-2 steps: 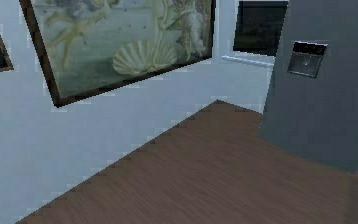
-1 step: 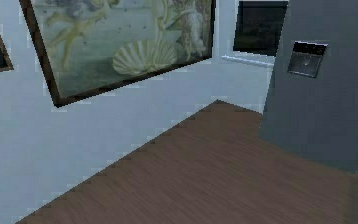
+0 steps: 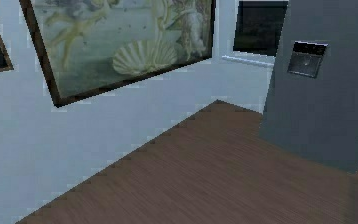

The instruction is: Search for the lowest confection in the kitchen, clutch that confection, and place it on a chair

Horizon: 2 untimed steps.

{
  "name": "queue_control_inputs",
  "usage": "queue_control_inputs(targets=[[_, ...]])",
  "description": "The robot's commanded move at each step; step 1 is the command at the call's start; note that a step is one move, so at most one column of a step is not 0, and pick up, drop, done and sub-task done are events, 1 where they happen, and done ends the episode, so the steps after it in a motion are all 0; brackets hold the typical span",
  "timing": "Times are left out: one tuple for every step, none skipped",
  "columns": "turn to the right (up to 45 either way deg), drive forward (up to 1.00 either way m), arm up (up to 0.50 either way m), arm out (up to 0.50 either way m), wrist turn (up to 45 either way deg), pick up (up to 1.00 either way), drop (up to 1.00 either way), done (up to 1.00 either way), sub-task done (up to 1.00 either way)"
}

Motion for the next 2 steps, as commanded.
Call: queue_control_inputs(targets=[[0.0,0.00,-0.30,0.00,0.0,0.00,0.00,0.00,0.00],[0.0,0.00,0.00,0.00,0.0,1.00,0.00,0.00,0.00]])
